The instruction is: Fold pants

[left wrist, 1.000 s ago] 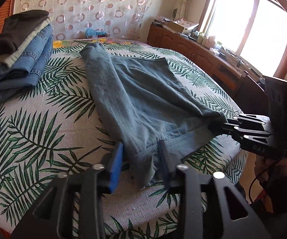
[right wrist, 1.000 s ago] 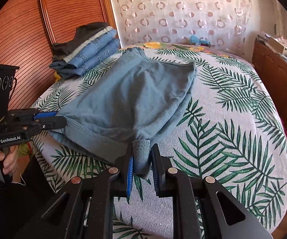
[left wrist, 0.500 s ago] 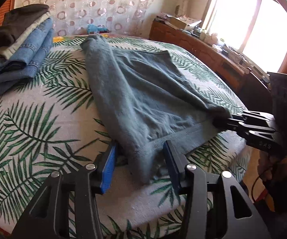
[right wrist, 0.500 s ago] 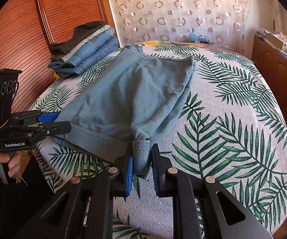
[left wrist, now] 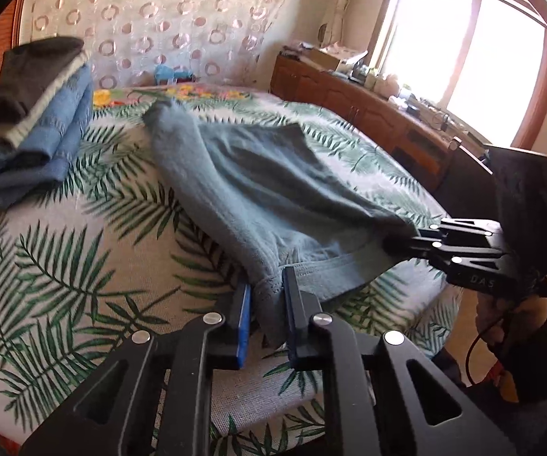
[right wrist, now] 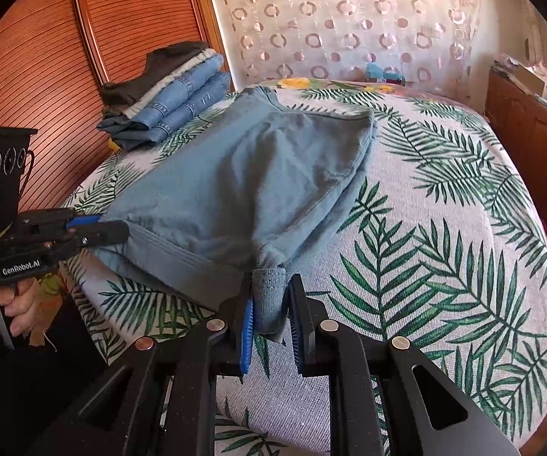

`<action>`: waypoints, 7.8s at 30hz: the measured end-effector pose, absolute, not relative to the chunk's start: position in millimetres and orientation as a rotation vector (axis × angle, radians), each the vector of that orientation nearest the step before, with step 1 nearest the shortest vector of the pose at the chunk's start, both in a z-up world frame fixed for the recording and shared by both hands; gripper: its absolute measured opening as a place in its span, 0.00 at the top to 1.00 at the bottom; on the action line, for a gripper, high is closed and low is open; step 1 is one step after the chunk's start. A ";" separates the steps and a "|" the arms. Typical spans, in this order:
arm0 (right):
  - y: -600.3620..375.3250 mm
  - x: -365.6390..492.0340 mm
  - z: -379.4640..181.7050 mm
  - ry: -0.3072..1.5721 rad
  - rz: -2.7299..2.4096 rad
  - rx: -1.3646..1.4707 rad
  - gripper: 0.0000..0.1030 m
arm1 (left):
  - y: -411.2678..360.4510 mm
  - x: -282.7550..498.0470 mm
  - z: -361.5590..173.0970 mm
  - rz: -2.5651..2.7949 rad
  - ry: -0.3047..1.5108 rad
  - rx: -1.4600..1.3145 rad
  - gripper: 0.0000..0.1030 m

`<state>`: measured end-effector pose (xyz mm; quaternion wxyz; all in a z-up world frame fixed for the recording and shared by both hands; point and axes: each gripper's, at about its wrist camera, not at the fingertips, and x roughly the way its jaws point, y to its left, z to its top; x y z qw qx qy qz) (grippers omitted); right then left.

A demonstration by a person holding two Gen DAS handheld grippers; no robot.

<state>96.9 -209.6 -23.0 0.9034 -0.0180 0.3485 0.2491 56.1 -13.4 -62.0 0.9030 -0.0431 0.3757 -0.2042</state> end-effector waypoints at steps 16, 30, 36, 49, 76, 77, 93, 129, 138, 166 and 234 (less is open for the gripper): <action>-233.6 62.7 24.2 0.602 0.549 -0.004 0.84 | -8.1 39.8 -8.6 -0.478 0.657 -0.113 0.85; -238.6 67.3 35.4 0.569 0.529 0.010 0.84 | -8.5 68.5 -7.1 -0.464 0.648 -0.095 0.85; -225.2 102.8 32.5 0.585 0.502 0.012 0.84 | -5.1 103.9 -8.3 -0.444 0.653 -0.091 0.85; -212.8 153.3 26.4 0.608 0.503 0.020 0.84 | -1.3 151.0 -19.6 -0.405 0.699 -0.099 0.85; -194.8 219.6 5.2 0.700 0.494 0.028 0.84 | 2.6 209.4 -70.2 -0.367 0.826 -0.067 0.65; -194.6 220.8 4.7 0.702 0.494 0.029 0.84 | 1.8 209.9 -71.8 -0.376 0.833 -0.067 0.59; -206.3 211.1 19.1 0.657 0.458 0.024 0.76 | -1.1 200.7 -62.2 -0.365 0.806 -0.032 0.56; -200.5 223.5 -1.6 0.782 0.444 -0.114 0.69 | 18.2 202.1 -70.3 -0.347 0.888 -0.013 0.56; -197.4 250.1 2.8 0.772 0.443 -0.100 0.69 | 16.1 232.4 -66.7 -0.333 0.885 -0.023 0.56; -214.2 233.8 4.7 0.774 0.416 -0.049 0.69 | 21.5 206.5 -67.5 -0.345 0.847 -0.057 0.56; -189.3 223.0 7.4 0.735 0.386 -0.062 0.48 | 23.8 184.2 -84.9 -0.351 0.868 -0.057 0.55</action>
